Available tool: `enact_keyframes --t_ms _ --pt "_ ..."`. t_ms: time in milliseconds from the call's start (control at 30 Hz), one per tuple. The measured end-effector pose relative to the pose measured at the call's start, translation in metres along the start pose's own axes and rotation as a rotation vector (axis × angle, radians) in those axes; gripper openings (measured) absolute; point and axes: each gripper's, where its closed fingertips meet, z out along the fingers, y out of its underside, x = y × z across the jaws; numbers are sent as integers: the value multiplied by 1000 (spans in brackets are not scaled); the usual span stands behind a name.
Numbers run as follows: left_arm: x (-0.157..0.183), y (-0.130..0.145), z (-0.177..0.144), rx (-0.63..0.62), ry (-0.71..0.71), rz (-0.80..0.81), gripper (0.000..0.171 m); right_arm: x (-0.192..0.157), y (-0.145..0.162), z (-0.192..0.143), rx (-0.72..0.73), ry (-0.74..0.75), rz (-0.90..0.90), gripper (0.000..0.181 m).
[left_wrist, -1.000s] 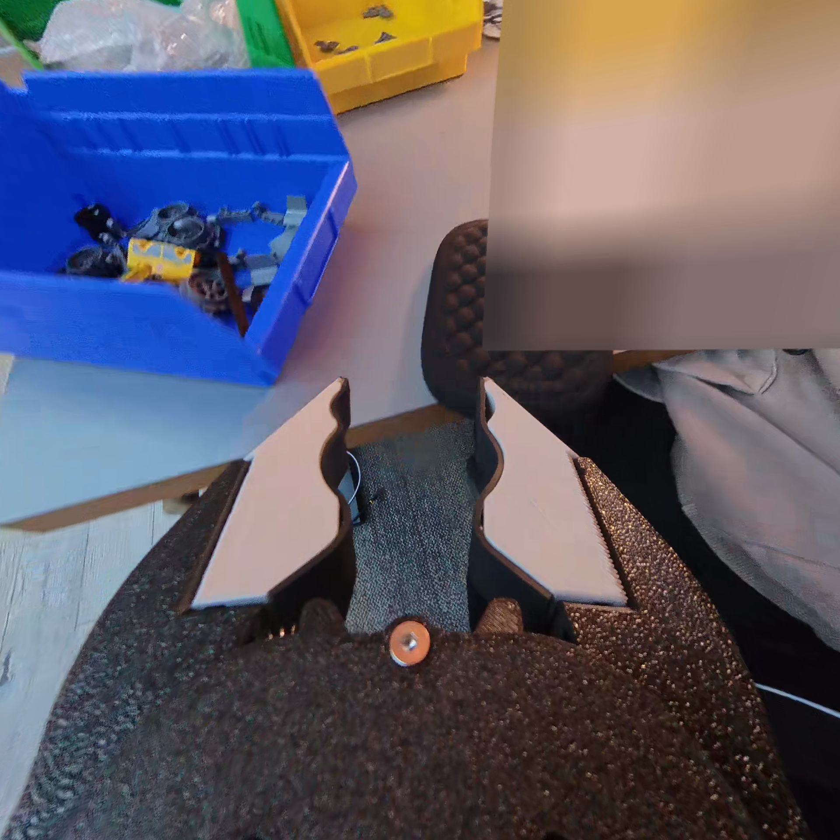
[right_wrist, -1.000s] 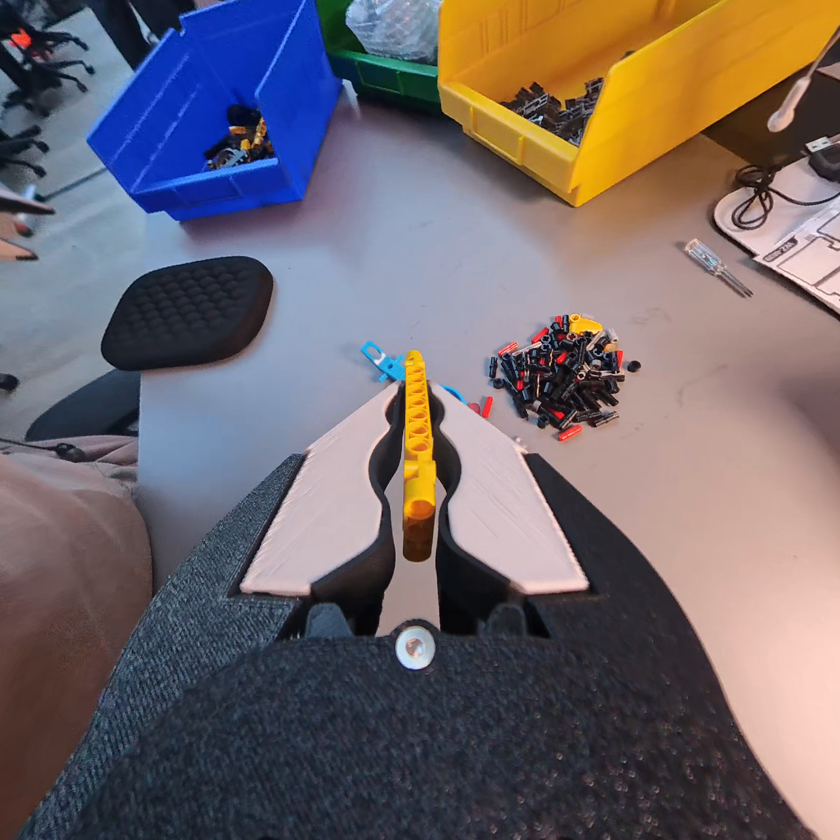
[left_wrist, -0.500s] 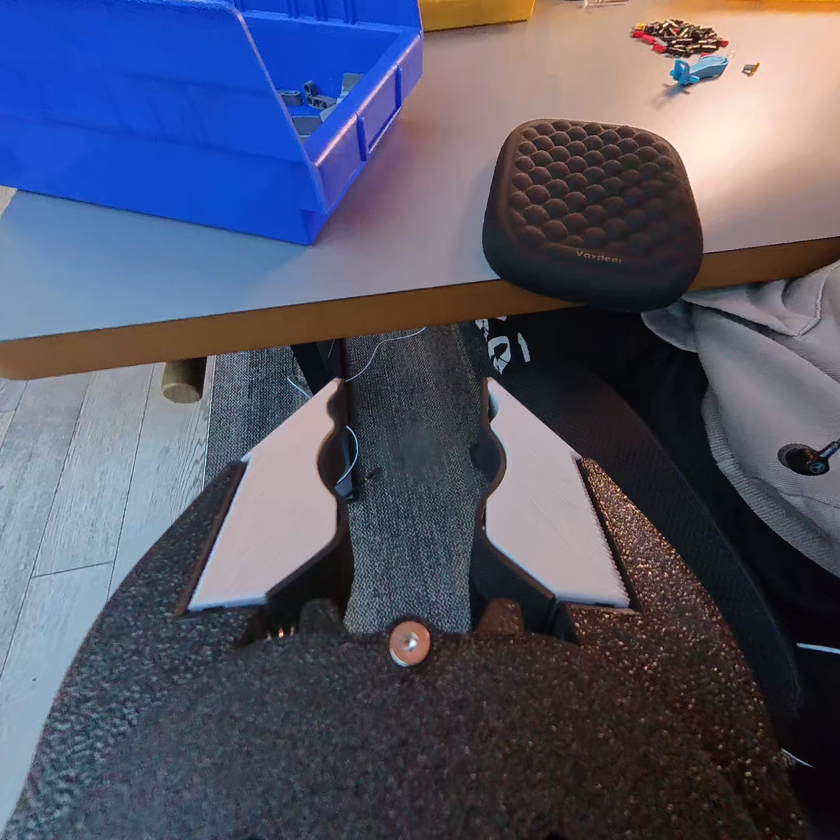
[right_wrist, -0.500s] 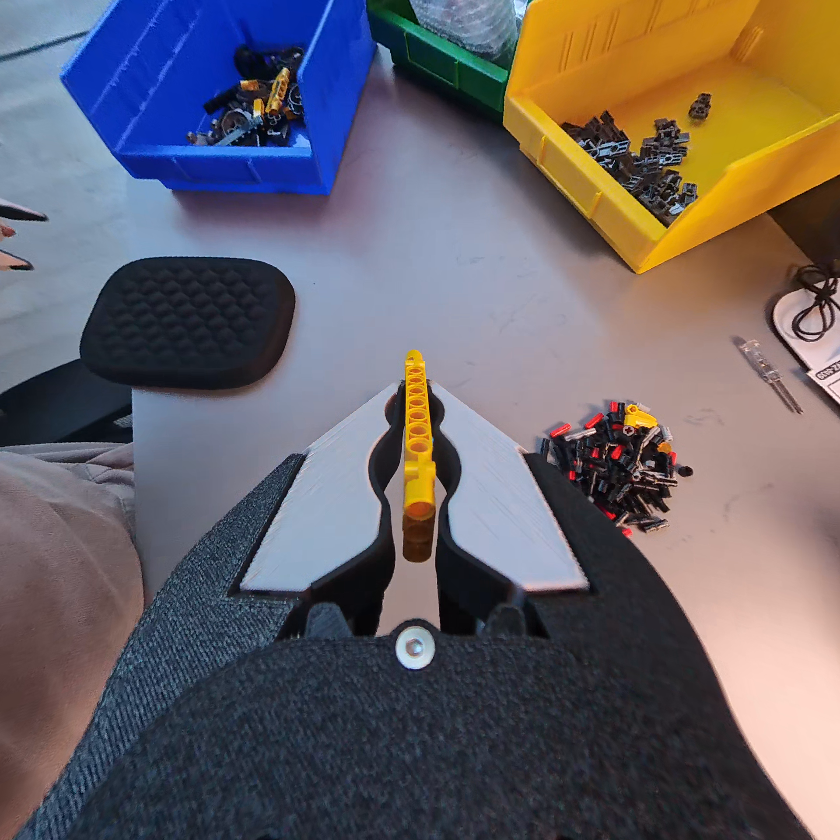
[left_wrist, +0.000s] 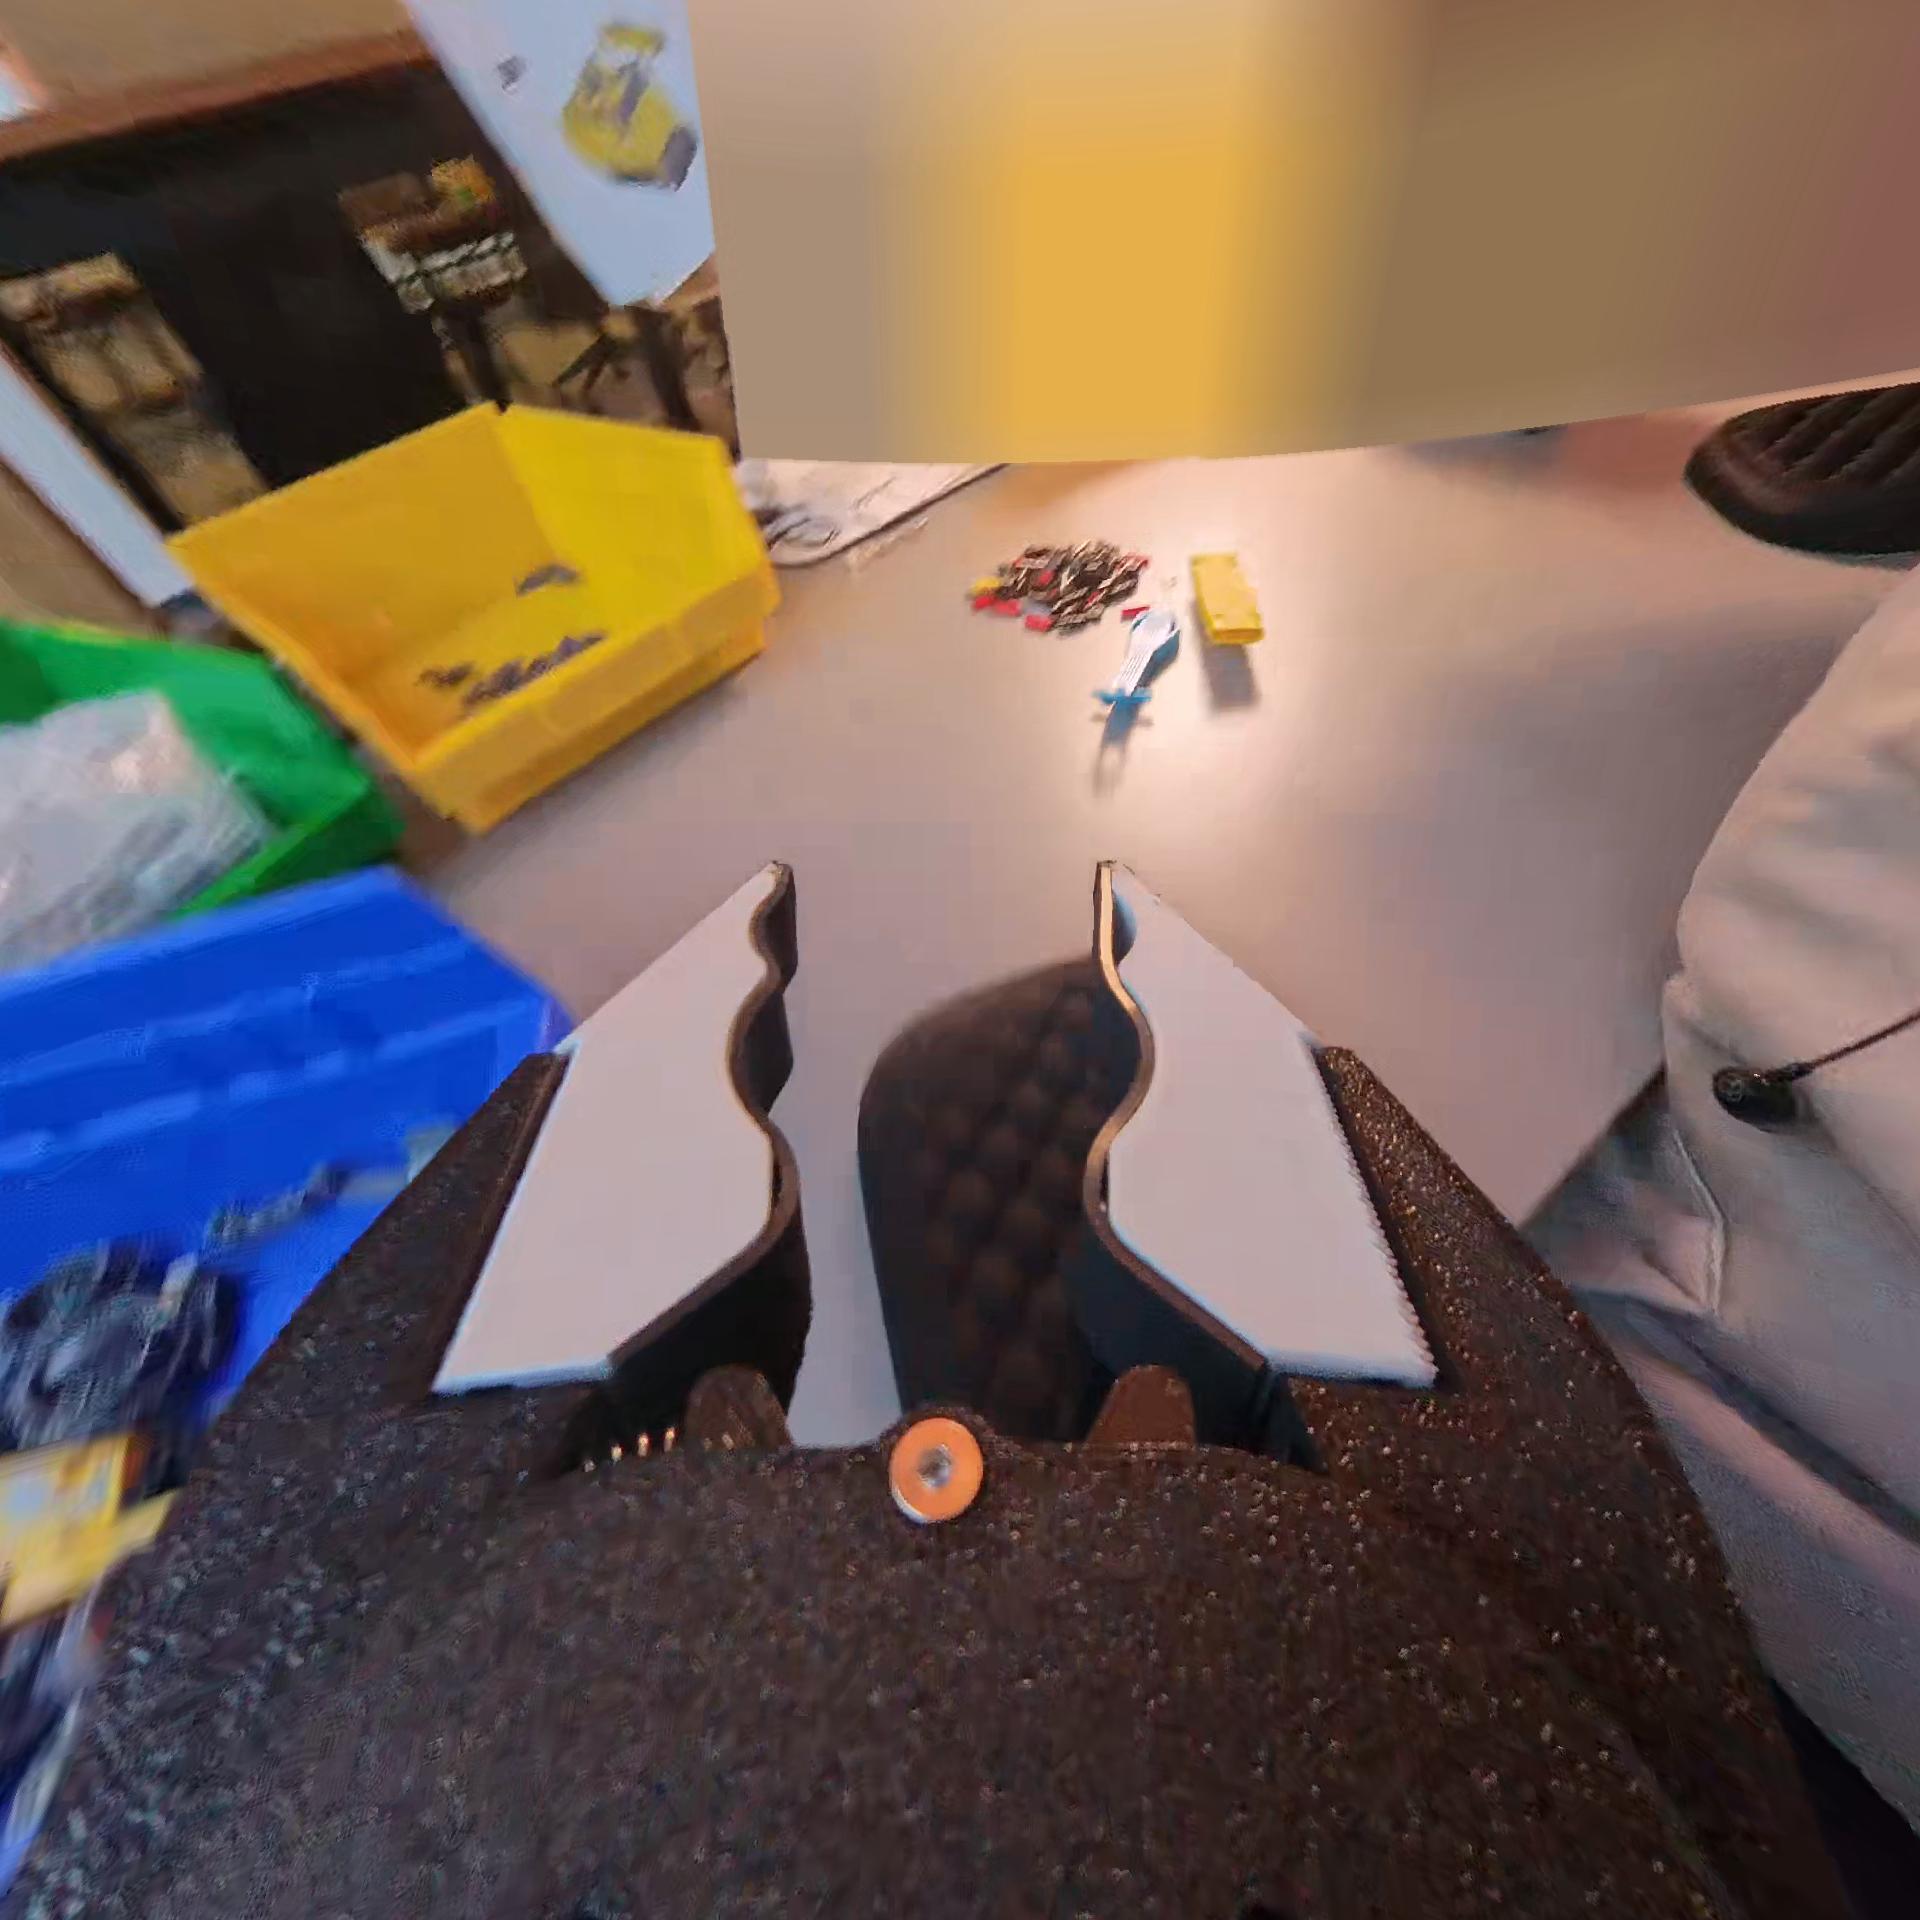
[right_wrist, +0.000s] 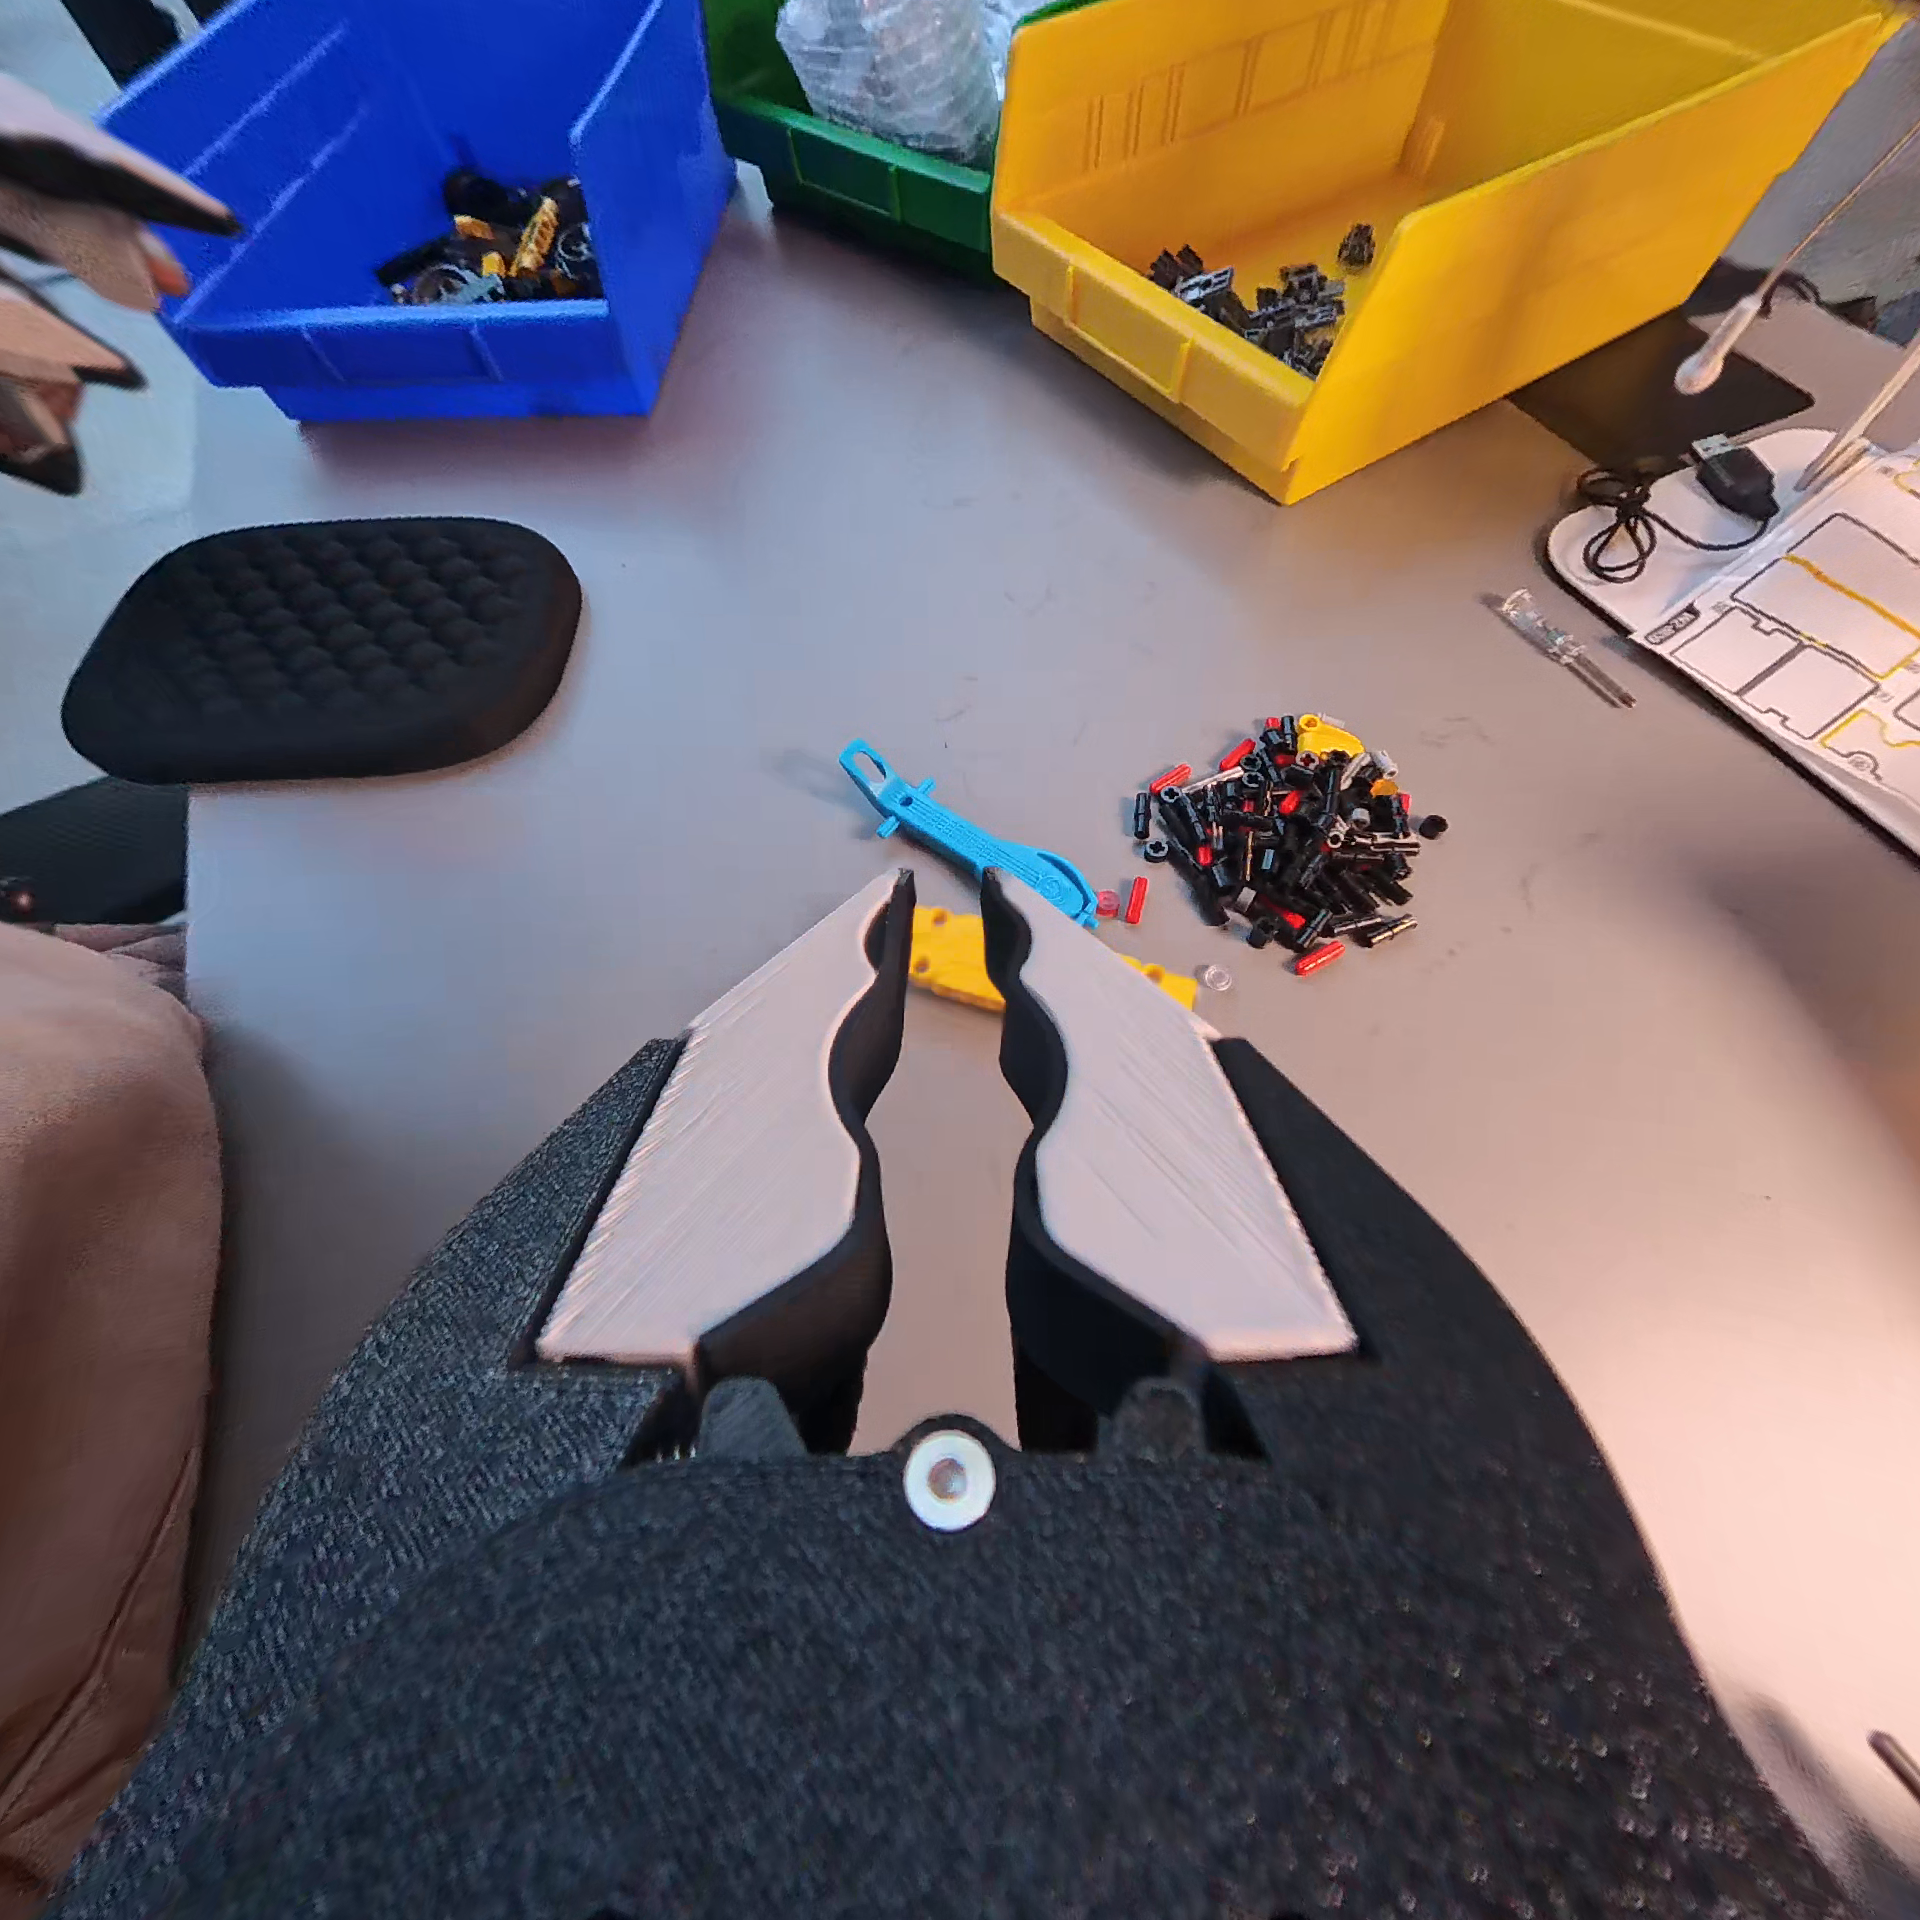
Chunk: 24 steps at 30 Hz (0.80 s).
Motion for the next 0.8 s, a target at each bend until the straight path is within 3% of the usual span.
enact_keyframes --t_ms 167,333,467,633,767,800 --pt "27 -35 91 13 201 83 55 -2 12 -10 49 5 -60 12" --pt "69 -27 174 -120 394 138 54 3 29 -17 14 26 -144 17" --pt "91 -5 224 -274 484 213 55 18 55 -3 -140 38 -273 27" --pt "85 27 254 -456 494 281 46 42 60 27 -263 7 -407 54" --pt "79 28 252 -431 466 257 12 48 50 50 -340 -87 -534 62" --pt "77 30 251 -432 462 256 12 48 51 55 -376 -127 -558 62"
